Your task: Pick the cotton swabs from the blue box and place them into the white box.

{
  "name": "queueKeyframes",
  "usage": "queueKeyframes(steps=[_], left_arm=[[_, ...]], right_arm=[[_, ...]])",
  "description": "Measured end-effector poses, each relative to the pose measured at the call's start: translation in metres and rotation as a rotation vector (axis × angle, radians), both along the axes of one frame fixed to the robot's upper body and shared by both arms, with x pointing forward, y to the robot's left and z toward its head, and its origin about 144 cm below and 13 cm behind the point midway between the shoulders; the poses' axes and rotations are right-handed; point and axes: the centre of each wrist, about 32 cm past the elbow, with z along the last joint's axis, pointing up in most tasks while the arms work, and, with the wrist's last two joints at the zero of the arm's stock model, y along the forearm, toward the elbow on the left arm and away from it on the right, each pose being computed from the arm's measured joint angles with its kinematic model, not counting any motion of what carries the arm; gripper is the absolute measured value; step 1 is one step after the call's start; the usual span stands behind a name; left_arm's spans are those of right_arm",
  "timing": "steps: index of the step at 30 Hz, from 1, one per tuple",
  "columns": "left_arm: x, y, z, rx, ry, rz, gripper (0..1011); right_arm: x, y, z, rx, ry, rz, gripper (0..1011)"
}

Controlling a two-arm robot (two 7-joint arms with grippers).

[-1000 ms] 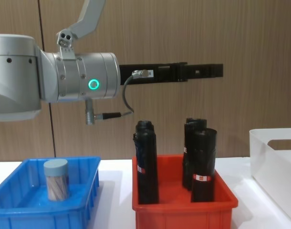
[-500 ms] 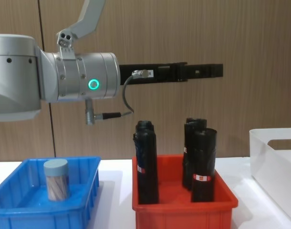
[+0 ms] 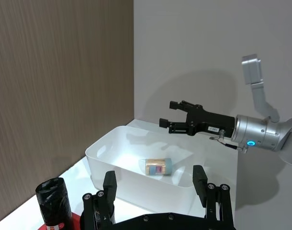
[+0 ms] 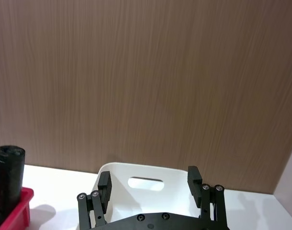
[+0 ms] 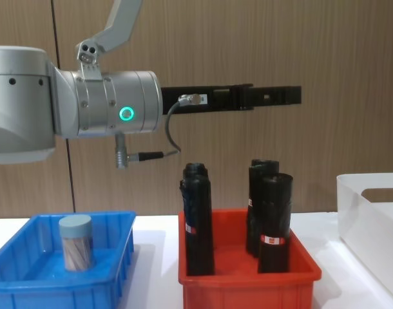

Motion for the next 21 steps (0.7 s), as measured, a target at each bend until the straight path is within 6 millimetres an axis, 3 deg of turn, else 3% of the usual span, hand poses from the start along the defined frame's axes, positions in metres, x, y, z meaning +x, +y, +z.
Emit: queueKeyframes(steps=[11,21], left_arm=[[-0.002,0.001,-0.002,0.004,-0.002,0.011,1004],[-0.018,0.003,-0.016,0.042,-0.030,0.114,1004]], right_arm=[[-0.007,0.003,0.002,0.006,-0.016,0.006,1001],[-0.027,0.018,-0.006,0.016,-0.005,0.058,1001]])
